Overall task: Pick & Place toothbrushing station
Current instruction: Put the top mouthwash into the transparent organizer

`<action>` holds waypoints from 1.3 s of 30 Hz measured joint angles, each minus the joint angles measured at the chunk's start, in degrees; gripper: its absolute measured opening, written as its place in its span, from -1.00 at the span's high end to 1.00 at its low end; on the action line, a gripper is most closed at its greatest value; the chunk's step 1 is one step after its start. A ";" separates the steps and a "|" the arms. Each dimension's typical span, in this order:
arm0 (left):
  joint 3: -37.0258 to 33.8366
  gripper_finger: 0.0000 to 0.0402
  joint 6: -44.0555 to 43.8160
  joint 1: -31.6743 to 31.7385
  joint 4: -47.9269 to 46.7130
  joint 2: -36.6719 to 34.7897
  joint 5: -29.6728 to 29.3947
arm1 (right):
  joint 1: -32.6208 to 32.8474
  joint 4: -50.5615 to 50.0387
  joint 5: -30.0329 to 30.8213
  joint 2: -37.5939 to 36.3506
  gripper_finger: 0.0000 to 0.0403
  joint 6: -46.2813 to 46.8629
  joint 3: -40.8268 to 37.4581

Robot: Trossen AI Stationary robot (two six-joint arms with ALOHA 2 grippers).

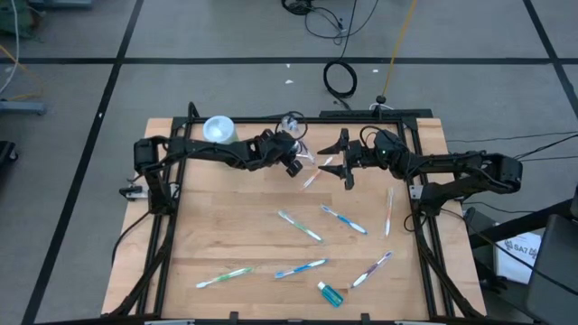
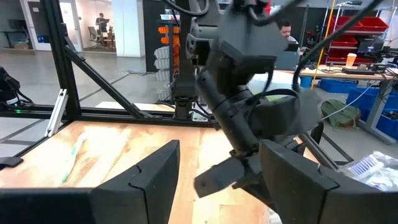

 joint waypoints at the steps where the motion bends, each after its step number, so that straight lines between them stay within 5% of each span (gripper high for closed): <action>1: 0.00 0.39 -0.58 0.26 -0.45 0.00 0.50 | 0.00 0.00 0.00 0.00 -0.05 0.00 0.00; 39: 0.07 0.39 -4.34 1.21 0.01 3.54 2.38 | 0.09 -0.21 -0.02 0.02 -0.05 0.00 0.00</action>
